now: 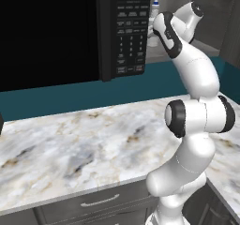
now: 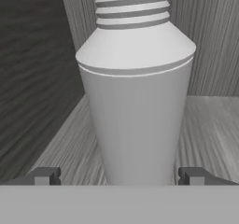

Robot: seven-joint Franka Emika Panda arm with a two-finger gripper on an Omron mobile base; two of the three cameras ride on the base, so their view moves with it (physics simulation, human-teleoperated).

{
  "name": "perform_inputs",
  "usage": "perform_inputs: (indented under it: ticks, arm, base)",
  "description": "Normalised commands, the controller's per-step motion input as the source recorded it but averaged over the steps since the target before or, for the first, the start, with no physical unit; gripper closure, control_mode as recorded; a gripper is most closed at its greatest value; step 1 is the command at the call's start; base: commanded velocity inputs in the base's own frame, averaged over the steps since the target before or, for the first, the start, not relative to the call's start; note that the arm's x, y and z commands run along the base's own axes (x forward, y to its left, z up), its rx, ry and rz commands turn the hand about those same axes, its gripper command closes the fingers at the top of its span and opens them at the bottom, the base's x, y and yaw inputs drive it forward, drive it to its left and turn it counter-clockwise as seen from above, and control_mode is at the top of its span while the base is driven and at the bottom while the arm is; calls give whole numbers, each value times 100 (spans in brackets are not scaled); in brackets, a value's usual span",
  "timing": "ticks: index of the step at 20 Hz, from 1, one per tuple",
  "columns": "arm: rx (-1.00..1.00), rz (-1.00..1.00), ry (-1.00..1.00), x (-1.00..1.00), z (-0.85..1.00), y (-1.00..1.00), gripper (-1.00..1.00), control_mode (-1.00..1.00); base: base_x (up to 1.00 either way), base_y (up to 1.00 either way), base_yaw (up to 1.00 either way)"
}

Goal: Move the cutting board and knife to the sink. Then move spray from the cabinet to the counter.

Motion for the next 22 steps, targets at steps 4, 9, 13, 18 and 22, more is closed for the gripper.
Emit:
perform_inputs:
  ticks: [4,9,13,18,22]
  arm:
    - [0,0,-5,7,0,0,-100,-100]
    - [0,0,-8,7,-2,0,-100,-100]
    - [0,0,-10,5,-6,0,-100,-100]
    - [0,0,-7,10,-4,0,-100,-100]
    - [0,0,-5,10,-3,0,-100,-100]
  base:
    - [0,0,0]
    - [0,0,0]
    - [0,0,0]
    - [0,0,0]
    - [0,0,0]
